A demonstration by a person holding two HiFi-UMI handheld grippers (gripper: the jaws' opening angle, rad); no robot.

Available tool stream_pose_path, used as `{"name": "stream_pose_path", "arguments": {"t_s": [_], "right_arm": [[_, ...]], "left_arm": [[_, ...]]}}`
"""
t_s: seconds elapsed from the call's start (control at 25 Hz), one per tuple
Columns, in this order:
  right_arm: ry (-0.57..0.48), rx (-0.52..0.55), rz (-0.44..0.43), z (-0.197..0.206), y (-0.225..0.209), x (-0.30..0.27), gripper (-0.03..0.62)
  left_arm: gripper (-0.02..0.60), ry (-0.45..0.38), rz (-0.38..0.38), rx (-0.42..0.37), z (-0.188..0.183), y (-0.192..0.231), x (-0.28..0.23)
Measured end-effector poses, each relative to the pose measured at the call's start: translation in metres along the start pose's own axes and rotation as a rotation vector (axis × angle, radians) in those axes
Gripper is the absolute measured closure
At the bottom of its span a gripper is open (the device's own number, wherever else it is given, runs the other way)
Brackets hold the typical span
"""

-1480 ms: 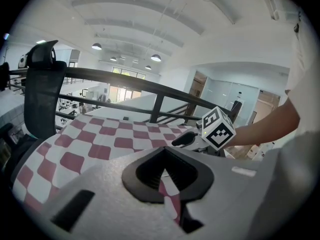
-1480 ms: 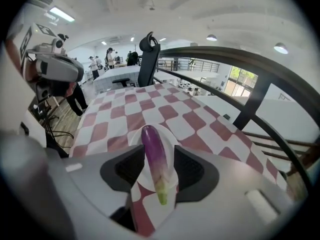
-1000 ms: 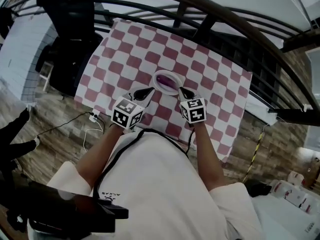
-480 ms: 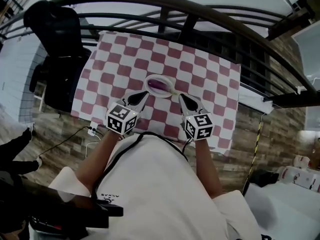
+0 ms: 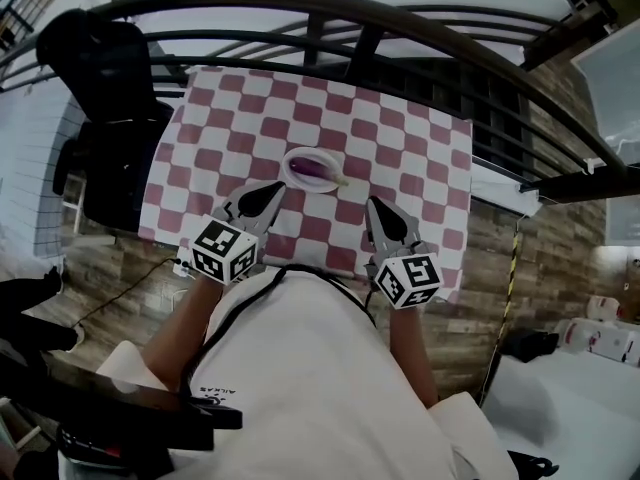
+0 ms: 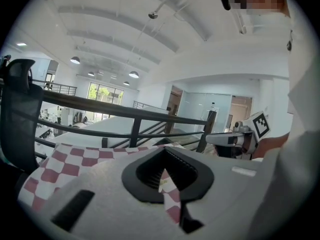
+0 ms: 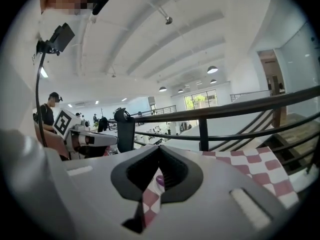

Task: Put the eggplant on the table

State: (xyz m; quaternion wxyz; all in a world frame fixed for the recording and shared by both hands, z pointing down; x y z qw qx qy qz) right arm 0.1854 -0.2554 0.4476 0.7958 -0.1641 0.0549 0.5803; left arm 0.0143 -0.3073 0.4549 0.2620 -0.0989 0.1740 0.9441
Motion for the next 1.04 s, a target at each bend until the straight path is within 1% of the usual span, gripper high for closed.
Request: {"name": "stream_pose_path", "arguments": {"t_s": [0.12, 0.36, 0.56, 0.84, 1.04], "right_arm": [[-0.014, -0.007, 0.010, -0.003, 0.006, 0.002, 0.588], [-0.022, -0.034, 0.031, -0.005, 0.009, 0.006, 0.588], [-0.011, -0.025, 0.037, -0.003, 0.011, 0.008, 0.588], [-0.012, 0.009, 0.026, -0.009, 0.023, 0.005, 0.588], [-0.013, 0.013, 0.023, -0.011, 0.032, 0.006, 0.588]], "left_arm": [[0.577, -0.010, 0.015, -0.008, -0.005, -0.002, 0.003], [0.577, 0.006, 0.027, -0.005, 0.003, -0.003, 0.007], [0.577, -0.003, 0.023, 0.025, 0.005, -0.002, 0.011], [0.577, -0.006, 0.030, 0.025, 0.008, -0.004, 0.017], [0.577, -0.002, 0.030, 0.027, 0.010, -0.004, 0.025]]}}
Point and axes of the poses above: the fingertips, and each gripper's own axes: x backward along the fingers, y to its left, z out of its underside, the point moved 2 cm from there along x, backward along the fingers, and after that the axes turned 3 degrees about z, right-handed, at the moved point
